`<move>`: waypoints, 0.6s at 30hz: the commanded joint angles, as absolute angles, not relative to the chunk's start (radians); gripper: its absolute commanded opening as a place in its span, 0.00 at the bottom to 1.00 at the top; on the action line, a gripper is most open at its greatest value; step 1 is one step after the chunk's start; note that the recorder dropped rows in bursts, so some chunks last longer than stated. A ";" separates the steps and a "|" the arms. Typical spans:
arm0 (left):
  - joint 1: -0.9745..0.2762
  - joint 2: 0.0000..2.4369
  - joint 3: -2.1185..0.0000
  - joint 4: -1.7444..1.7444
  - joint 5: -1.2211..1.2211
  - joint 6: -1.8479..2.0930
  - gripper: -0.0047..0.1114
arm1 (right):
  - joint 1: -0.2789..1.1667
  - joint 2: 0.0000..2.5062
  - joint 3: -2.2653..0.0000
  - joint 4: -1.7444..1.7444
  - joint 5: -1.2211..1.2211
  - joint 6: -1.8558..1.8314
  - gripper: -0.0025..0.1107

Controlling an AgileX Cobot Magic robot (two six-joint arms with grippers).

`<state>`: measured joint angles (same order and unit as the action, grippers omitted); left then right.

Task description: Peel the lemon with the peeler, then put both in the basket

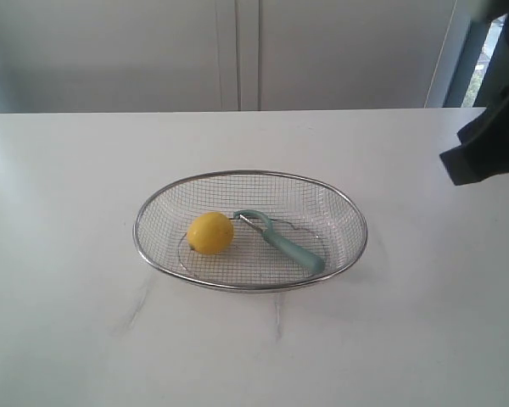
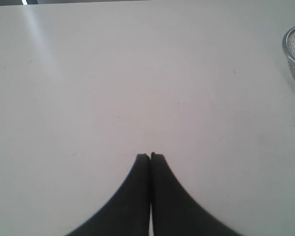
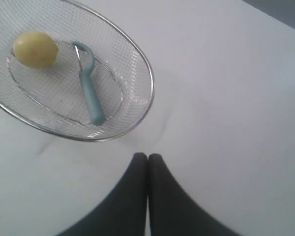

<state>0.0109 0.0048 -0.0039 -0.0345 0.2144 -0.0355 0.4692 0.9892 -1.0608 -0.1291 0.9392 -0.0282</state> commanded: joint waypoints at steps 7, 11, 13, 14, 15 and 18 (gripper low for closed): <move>0.012 0.000 0.000 -0.034 0.211 -0.044 0.04 | 0.185 0.644 -1.030 0.076 0.800 -0.011 0.02; 0.012 0.000 0.000 -0.034 0.211 -0.044 0.04 | 0.027 0.506 -0.941 0.076 0.728 -0.011 0.02; 0.012 0.000 0.000 -0.034 0.211 -0.044 0.04 | -0.036 0.436 -0.879 0.076 0.701 -0.011 0.02; 0.012 0.000 0.000 -0.034 0.211 -0.044 0.04 | -0.056 0.404 -0.851 0.076 0.686 -0.011 0.02; 0.012 0.000 0.000 -0.034 0.211 -0.044 0.04 | -0.074 0.375 -0.814 0.076 0.664 -0.011 0.02; 0.012 0.000 0.000 -0.034 0.211 -0.044 0.04 | -0.102 0.312 -0.700 0.076 0.566 -0.011 0.02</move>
